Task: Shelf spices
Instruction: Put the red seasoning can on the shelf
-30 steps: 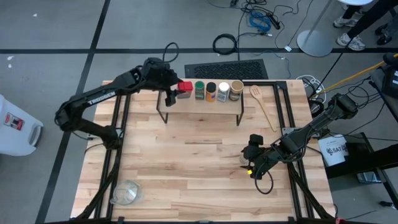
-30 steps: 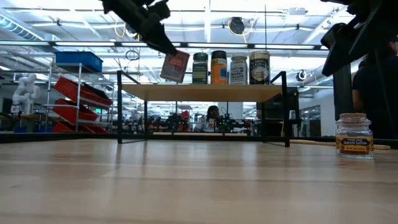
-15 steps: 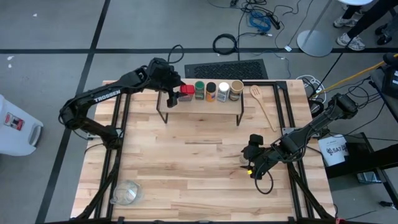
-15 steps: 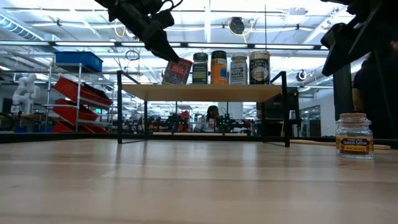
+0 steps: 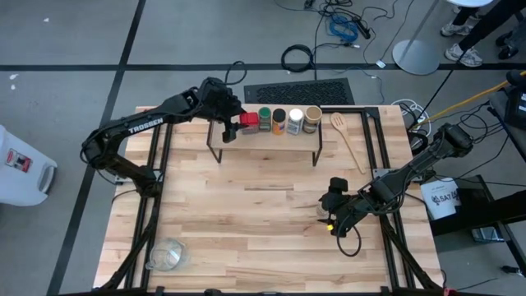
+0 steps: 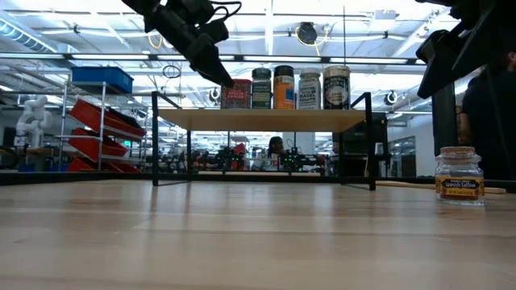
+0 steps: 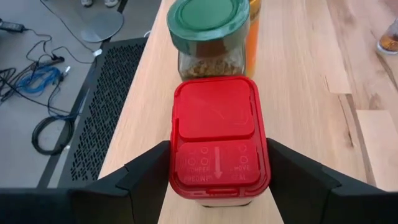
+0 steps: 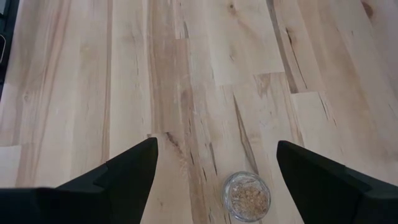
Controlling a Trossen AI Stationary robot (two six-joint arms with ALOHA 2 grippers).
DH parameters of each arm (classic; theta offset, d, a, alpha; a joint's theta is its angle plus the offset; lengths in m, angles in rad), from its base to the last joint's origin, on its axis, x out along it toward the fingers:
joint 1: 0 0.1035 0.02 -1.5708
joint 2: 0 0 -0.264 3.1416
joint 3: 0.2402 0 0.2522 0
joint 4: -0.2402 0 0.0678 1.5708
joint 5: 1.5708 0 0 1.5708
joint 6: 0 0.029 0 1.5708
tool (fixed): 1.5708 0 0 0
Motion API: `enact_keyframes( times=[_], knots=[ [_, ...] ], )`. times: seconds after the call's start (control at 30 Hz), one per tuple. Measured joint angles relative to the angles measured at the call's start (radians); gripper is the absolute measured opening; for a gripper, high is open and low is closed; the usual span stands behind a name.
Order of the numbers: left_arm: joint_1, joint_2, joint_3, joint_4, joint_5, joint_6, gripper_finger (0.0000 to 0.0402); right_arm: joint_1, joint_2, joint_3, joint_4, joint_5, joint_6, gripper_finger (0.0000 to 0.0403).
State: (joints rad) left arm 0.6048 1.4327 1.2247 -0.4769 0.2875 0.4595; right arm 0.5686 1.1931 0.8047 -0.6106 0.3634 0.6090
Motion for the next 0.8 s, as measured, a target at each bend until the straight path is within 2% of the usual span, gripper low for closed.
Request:
enact_keyframes(
  times=[0.13,0.47,0.67,0.8],
  knots=[
    [0.000,0.000,0.000,0.000,-0.029,0.002,0.0252,0.000,0.000,0.000,0.000,0.000,0.000,0.0316],
    [-0.006,-0.010,0.000,0.000,-0.027,-0.004,0.0255,0.000,0.000,0.000,0.000,-0.001,0.000,0.0316],
    [-0.030,-0.018,0.000,0.006,-0.025,-0.005,0.0280,0.000,0.000,0.000,0.000,-0.001,0.000,0.0316],
    [-0.048,-0.019,0.000,0.014,-0.080,-0.005,0.0289,0.000,0.000,0.000,0.000,-0.001,0.000,0.0316]
  ],
)
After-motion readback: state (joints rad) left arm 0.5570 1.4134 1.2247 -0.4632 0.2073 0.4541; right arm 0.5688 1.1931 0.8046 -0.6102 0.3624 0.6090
